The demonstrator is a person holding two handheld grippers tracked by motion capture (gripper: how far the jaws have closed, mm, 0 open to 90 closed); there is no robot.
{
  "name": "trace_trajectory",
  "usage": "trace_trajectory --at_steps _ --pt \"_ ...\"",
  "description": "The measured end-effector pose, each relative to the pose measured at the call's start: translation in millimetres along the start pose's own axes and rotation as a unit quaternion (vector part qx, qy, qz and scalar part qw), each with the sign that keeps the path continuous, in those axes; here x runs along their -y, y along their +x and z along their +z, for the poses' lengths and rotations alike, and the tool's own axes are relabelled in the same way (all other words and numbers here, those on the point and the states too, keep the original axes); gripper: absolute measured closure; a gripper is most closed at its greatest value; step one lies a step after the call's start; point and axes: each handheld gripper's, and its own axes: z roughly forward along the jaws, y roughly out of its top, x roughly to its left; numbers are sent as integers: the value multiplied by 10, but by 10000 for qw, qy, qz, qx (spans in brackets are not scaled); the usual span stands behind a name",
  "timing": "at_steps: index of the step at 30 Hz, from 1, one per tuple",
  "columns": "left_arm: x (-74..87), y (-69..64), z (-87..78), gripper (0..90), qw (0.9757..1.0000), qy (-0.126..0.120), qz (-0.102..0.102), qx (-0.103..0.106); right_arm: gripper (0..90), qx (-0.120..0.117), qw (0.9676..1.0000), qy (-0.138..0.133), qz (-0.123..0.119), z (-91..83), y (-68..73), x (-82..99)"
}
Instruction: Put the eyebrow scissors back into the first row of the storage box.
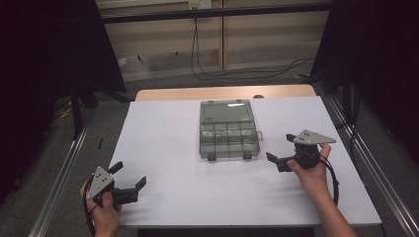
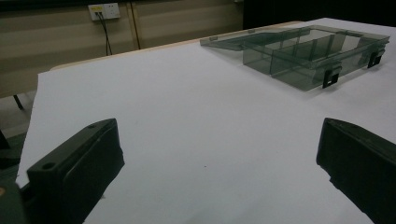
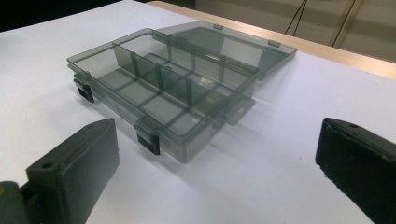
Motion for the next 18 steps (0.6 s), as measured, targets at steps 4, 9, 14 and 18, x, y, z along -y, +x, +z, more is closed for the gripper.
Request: trace_trajectory --at_steps 4,9,14,18 --pt "1 -4 -1 0 10000 -8 -22 -19 0 80 9999 -46 68 -98 -31 81" --pt "0 -2 0 0 10000 4 8 -7 0 178 9997 -94 154 -213 -81 191" --pt "1 -3 -6 0 10000 10 31 -6 0 269 9991 -151 305 -354 -128 312" --pt "-2 1 -5 0 10000 30 80 -21 0 379 9983 -178 398 -464 -171 397"
